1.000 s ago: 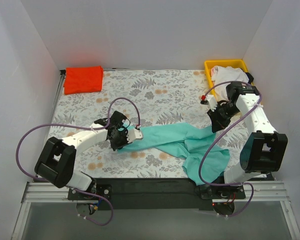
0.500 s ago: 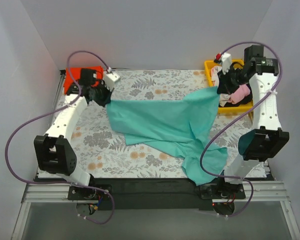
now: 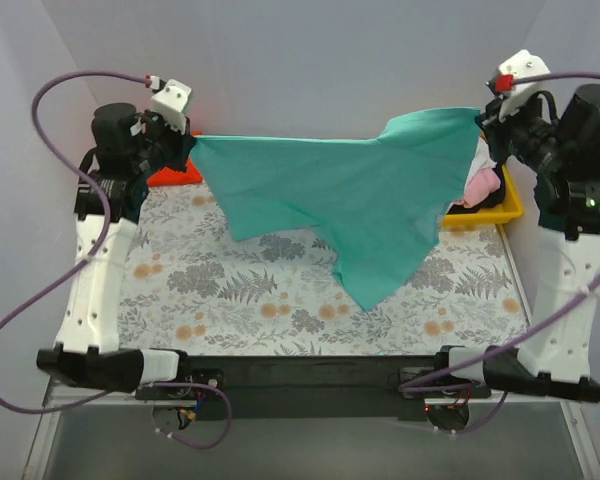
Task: Fold and stack the t-shirts
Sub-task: Flatten the tshirt out
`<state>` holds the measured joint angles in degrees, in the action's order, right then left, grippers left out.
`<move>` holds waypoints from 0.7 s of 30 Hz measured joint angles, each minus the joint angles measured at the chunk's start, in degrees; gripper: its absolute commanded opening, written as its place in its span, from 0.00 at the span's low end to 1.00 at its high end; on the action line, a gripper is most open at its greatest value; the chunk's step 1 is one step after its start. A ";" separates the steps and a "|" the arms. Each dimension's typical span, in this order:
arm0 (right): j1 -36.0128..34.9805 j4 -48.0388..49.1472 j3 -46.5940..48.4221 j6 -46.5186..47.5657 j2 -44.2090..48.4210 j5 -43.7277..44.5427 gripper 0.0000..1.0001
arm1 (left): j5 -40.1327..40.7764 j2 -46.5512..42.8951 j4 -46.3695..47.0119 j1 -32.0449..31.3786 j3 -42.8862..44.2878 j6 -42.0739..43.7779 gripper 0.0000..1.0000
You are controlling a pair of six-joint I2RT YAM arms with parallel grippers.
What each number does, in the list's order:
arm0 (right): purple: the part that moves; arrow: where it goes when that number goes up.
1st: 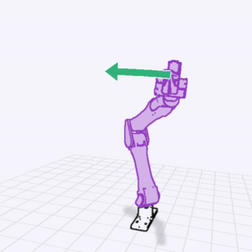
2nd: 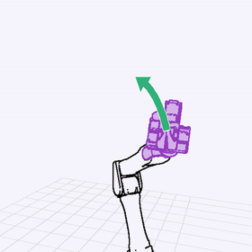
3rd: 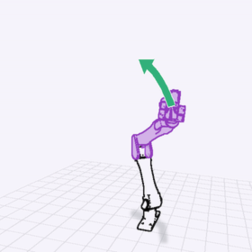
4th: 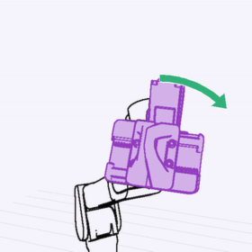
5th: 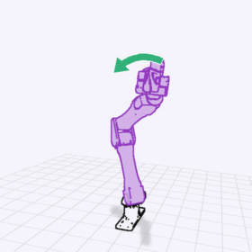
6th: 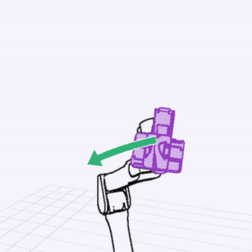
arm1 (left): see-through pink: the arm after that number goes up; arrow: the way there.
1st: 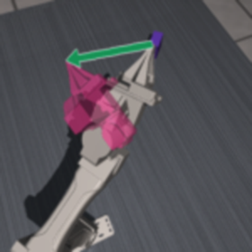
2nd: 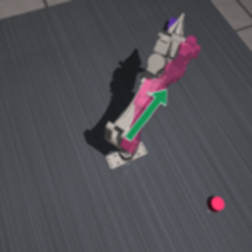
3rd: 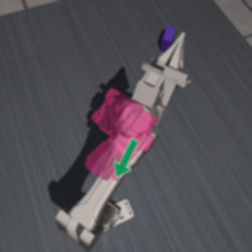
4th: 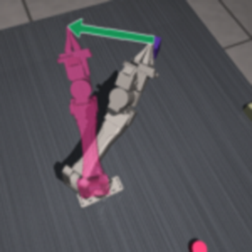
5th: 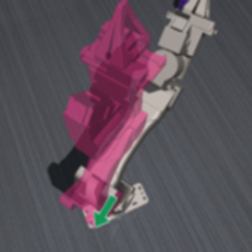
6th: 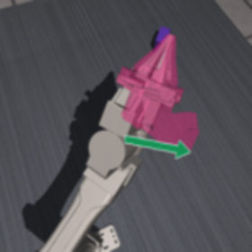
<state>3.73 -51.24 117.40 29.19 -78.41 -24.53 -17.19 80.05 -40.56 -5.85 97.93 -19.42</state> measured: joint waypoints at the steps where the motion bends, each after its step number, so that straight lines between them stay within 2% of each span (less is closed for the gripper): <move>1: 0.00 1.90 -1.75 -0.52 3.58 0.98 0.01 | 0.55 -3.04 0.63 0.00 -0.98 -0.59 0.00; 6: 0.00 11.69 -6.84 -2.36 18.29 5.84 0.01 | 2.05 -20.11 5.75 0.00 -5.95 -3.10 0.00; 11: 0.00 18.32 -5.27 -3.78 27.30 8.90 0.01 | 3.10 -33.94 10.40 -0.02 -8.94 -4.15 0.00; 15: 0.00 21.03 -1.88 -4.02 28.22 9.18 0.01 | 5.27 -35.95 12.13 -0.02 -6.29 -4.22 0.00; 21: 0.00 22.77 -1.60 -3.80 25.70 7.61 0.01 | 8.00 -32.02 12.33 -0.02 -5.05 -1.99 0.00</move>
<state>3.73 -28.47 115.81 25.39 -52.71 -16.93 -9.19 48.03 -28.23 -5.87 92.88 -21.41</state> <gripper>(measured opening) 0.020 0.018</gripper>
